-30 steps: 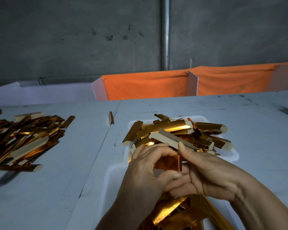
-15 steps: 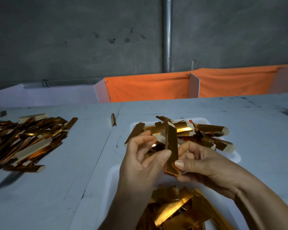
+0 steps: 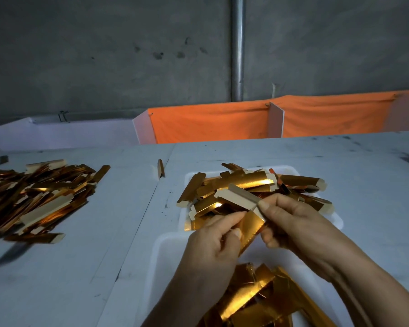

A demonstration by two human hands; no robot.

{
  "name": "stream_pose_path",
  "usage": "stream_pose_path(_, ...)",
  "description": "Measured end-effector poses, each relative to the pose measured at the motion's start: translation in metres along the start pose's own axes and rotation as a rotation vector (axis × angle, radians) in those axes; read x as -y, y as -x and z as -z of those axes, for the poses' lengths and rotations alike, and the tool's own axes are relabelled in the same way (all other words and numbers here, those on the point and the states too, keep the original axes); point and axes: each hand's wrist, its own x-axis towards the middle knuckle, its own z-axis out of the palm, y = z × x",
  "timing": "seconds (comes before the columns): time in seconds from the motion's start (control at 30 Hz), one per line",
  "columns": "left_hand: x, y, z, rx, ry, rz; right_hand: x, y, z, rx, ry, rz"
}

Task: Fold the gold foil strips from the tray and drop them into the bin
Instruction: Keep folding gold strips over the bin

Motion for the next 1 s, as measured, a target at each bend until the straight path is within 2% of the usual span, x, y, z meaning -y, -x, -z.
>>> stream_pose_path(0.13,0.003,0.002,-0.004,0.006,-0.111,-0.025,0.001,0.000,0.002,0.051,-0.085,-0.026)
stream_pose_path(0.23,0.005,0.003,0.000,-0.016,-0.022,0.019,0.003,0.002,0.005,0.059,-0.152,-0.049)
stream_pose_path(0.43,0.005,0.002,0.005,0.007,0.001,0.012,0.006,0.005,0.010,0.105,0.050,0.032)
stream_pose_path(0.6,0.011,0.000,0.004,-0.019,-0.050,-0.048,0.009,0.008,0.015,0.236,0.115,0.094)
stream_pose_path(0.9,0.017,-0.001,0.006,-0.006,-0.070,-0.099,0.006,0.007,0.012,0.193,0.200,0.191)
stream_pose_path(1.0,0.016,-0.001,0.007,-0.001,-0.080,-0.115,0.006,0.007,0.011,0.209,0.130,0.183)
